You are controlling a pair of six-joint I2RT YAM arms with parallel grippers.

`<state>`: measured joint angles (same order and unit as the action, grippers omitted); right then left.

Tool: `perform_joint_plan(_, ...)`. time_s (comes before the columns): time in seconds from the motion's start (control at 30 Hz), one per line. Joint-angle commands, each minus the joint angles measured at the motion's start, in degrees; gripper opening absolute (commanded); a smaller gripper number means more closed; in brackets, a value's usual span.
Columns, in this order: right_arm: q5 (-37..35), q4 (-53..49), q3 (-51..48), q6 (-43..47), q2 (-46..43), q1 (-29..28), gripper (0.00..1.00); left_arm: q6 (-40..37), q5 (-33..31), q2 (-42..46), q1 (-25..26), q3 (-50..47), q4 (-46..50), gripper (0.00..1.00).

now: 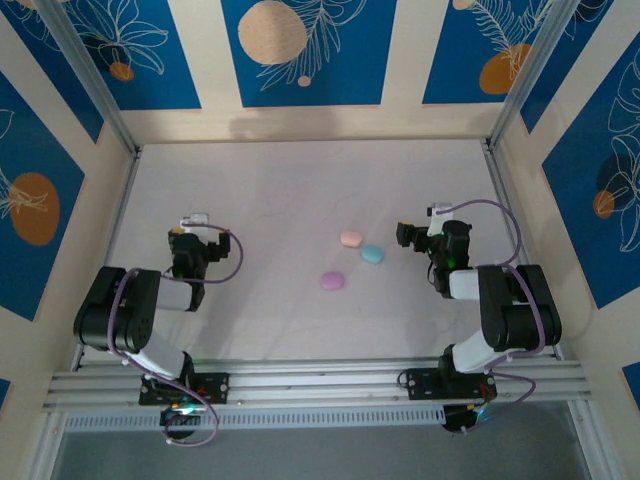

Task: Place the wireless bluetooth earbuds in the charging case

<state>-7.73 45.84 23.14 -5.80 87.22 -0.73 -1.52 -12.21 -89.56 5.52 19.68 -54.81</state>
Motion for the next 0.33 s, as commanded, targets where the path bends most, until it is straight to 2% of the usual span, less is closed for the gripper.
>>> perform_joint_plan(0.0, -1.06, 1.30, 0.20, -0.17, -0.03, -0.11, 0.99, -0.45, 3.07, 0.17, -0.51, 1.32, 0.30, 1.00)
perform_joint_plan(0.3, -0.80, 1.26, 0.33, -0.26, -0.08, -0.06, 0.99, -0.41, 3.07, 0.17, -0.53, 1.32, 0.31, 1.00)
